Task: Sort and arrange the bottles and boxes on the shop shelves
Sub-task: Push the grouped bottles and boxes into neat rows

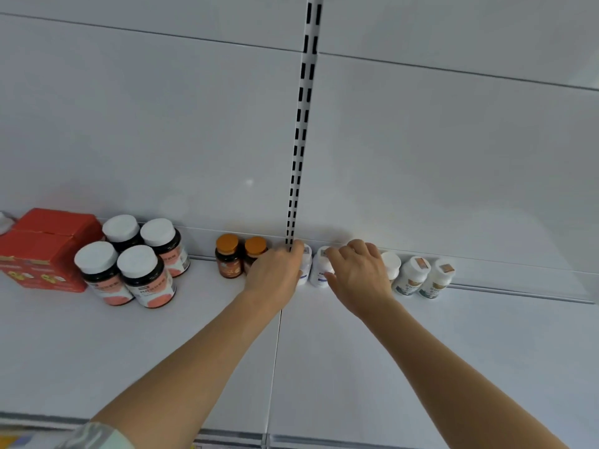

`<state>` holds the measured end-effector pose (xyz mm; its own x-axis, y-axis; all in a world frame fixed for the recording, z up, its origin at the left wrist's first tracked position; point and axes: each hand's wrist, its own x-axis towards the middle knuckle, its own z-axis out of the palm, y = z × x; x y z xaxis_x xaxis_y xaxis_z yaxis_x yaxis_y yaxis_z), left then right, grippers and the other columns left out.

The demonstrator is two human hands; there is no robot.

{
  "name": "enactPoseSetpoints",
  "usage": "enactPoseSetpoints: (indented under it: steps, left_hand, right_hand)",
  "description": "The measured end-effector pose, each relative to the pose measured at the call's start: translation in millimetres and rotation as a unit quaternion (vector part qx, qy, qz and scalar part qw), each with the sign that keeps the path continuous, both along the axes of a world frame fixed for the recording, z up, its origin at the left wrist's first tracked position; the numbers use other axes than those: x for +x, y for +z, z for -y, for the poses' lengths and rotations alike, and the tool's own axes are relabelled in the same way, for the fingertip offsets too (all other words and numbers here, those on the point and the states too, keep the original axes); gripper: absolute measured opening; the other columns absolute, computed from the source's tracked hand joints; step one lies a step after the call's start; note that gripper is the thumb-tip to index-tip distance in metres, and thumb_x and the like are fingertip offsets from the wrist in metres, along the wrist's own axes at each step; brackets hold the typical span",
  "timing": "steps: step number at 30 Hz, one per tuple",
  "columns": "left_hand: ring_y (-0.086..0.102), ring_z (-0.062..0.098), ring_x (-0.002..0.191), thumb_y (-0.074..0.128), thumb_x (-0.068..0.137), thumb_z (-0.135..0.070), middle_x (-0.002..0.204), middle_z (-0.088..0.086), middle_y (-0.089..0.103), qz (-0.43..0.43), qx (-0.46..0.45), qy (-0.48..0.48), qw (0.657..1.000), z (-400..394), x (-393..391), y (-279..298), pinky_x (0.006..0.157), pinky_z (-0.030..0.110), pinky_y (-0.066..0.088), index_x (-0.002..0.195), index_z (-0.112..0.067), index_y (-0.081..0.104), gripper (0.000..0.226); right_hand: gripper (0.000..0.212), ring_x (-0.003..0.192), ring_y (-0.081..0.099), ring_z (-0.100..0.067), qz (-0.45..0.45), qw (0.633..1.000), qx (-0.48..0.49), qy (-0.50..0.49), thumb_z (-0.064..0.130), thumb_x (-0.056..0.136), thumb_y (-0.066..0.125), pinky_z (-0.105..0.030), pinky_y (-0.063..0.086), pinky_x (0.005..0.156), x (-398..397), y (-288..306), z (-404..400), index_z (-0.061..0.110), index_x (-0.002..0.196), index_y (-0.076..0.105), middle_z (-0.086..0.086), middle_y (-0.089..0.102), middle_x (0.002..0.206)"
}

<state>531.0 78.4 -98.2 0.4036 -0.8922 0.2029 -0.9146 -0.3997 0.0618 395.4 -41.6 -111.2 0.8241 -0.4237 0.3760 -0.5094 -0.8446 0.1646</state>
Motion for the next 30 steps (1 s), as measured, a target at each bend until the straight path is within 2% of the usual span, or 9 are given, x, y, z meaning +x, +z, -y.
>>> enactPoseSetpoints:
  steps: [4,12,16,19,22,25,27,30]
  left_hand:
    - [0.066,0.026,0.089,0.061,0.092,-0.016,0.108,0.009,0.065,-0.002,-0.001,0.022,1.000,4,-1,-2,0.056,0.031,0.040,0.128,-0.014,0.042,0.041]
    - [0.066,0.026,0.089,0.062,0.093,-0.018,0.110,0.009,0.066,-0.009,-0.019,0.020,1.000,4,-3,-3,0.057,0.030,0.039,0.134,-0.014,0.039,0.047]
    - [0.065,0.027,0.086,0.062,0.094,-0.031,0.105,0.009,0.066,-0.011,-0.003,0.014,1.000,3,-5,3,0.054,0.032,0.037,0.134,-0.013,0.037,0.052]
    - [0.065,0.027,0.082,0.061,0.094,-0.038,0.098,0.008,0.067,0.005,-0.020,0.019,1.000,0,-6,13,0.052,0.033,0.039,0.134,-0.012,0.037,0.054]
    - [0.063,0.027,0.086,0.055,0.096,-0.037,0.099,0.007,0.065,0.015,-0.059,-0.024,0.998,2,-12,21,0.054,0.034,0.034,0.125,-0.014,0.041,0.040]
    - [0.058,0.029,0.094,0.054,0.096,-0.035,0.100,0.006,0.063,-0.017,-0.089,-0.088,0.992,14,-29,23,0.061,0.034,0.035,0.120,-0.016,0.044,0.032]
    - [0.056,0.030,0.097,0.057,0.094,-0.033,0.099,0.006,0.064,-0.021,-0.104,-0.116,0.987,23,-42,19,0.066,0.036,0.038,0.125,-0.015,0.048,0.037]
    - [0.058,0.031,0.090,0.072,0.081,-0.027,0.089,0.006,0.069,0.015,-0.107,-0.152,0.982,39,-55,10,0.073,0.037,0.044,0.124,-0.012,0.057,0.048]
  right_hand:
    - [0.023,0.075,0.055,-0.031,0.007,1.000,0.006,0.018,0.019,0.066,0.078,-0.039,0.044,0.069,1,-3,4,0.014,0.080,0.061,-0.002,0.060,0.064]
    - [0.030,0.077,0.057,-0.030,0.022,0.999,0.017,0.028,0.029,0.069,0.080,-0.038,0.045,0.068,-1,-6,2,0.013,0.089,0.063,0.000,0.061,0.067]
    - [0.032,0.085,0.057,-0.029,0.025,0.999,0.026,0.027,0.034,0.073,0.076,-0.040,0.046,0.074,-5,-2,-1,0.015,0.097,0.064,0.000,0.065,0.078]
    - [0.032,0.094,0.057,-0.031,0.070,0.997,0.026,0.012,0.036,0.082,0.064,-0.041,0.045,0.080,-16,6,0,0.014,0.106,0.064,-0.003,0.066,0.090]
    - [0.032,0.094,0.057,-0.034,0.108,0.994,0.011,-0.010,0.032,0.087,0.053,-0.042,0.045,0.080,-35,15,10,0.012,0.108,0.065,-0.006,0.066,0.094]
    - [0.033,0.096,0.057,-0.033,0.100,0.993,0.014,-0.060,0.032,0.085,0.054,-0.042,0.044,0.082,-61,19,24,0.012,0.108,0.065,-0.006,0.067,0.095]
    - [0.033,0.098,0.056,-0.033,0.074,0.994,0.025,-0.078,0.032,0.083,0.058,-0.042,0.044,0.083,-77,19,32,0.014,0.110,0.065,-0.005,0.067,0.095]
    - [0.036,0.099,0.055,-0.031,0.036,0.996,0.038,-0.076,0.031,0.077,0.066,-0.041,0.046,0.083,-92,20,41,0.017,0.110,0.064,-0.002,0.067,0.093]
